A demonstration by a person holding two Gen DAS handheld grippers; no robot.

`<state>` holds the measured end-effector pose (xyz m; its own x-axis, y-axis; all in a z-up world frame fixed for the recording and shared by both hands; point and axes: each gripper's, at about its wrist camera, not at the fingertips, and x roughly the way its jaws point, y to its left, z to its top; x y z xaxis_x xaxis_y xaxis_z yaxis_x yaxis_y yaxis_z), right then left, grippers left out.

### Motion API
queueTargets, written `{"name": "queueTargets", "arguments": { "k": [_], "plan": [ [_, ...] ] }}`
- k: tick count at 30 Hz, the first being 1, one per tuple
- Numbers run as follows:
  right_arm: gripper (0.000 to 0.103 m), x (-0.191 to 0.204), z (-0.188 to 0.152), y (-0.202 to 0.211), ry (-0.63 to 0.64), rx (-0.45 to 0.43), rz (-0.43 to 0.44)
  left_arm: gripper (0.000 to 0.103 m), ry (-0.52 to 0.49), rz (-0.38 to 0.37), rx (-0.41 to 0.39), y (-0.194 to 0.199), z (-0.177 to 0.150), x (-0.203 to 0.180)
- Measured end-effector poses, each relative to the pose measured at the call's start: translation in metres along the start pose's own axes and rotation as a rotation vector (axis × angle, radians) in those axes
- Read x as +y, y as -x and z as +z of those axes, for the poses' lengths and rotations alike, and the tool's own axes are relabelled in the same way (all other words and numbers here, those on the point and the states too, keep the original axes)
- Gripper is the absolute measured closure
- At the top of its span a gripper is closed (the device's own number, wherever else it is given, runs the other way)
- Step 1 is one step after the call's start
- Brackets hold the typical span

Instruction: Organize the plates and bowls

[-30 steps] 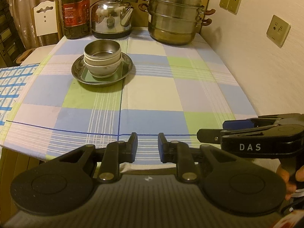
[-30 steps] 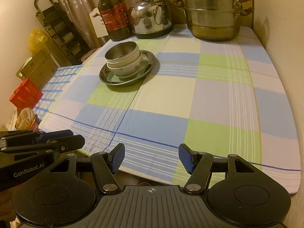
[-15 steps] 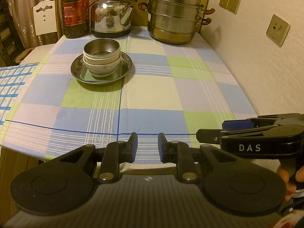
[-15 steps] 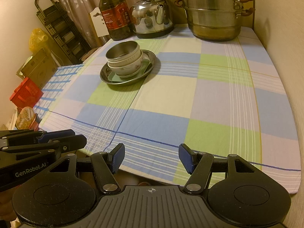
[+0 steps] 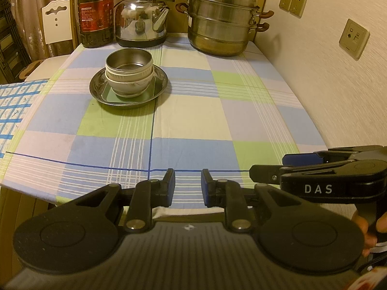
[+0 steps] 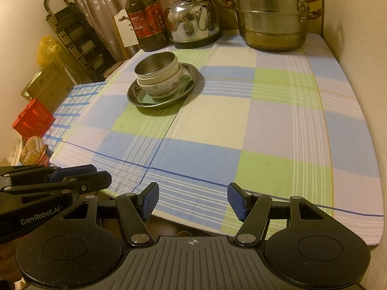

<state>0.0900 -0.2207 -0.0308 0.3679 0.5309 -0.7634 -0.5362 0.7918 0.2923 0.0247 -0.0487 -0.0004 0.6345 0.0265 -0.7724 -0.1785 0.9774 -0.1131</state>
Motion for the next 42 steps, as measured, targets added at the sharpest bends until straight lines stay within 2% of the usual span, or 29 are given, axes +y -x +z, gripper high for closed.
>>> {"name": "queueTargets", "arguments": {
  "k": [42],
  "plan": [
    [0.04, 0.0021, -0.0015, 0.0005, 0.004, -0.001, 0.001, 0.083, 0.015, 0.006, -0.013, 0.0033, -0.0017, 0.0021]
  ]
}}
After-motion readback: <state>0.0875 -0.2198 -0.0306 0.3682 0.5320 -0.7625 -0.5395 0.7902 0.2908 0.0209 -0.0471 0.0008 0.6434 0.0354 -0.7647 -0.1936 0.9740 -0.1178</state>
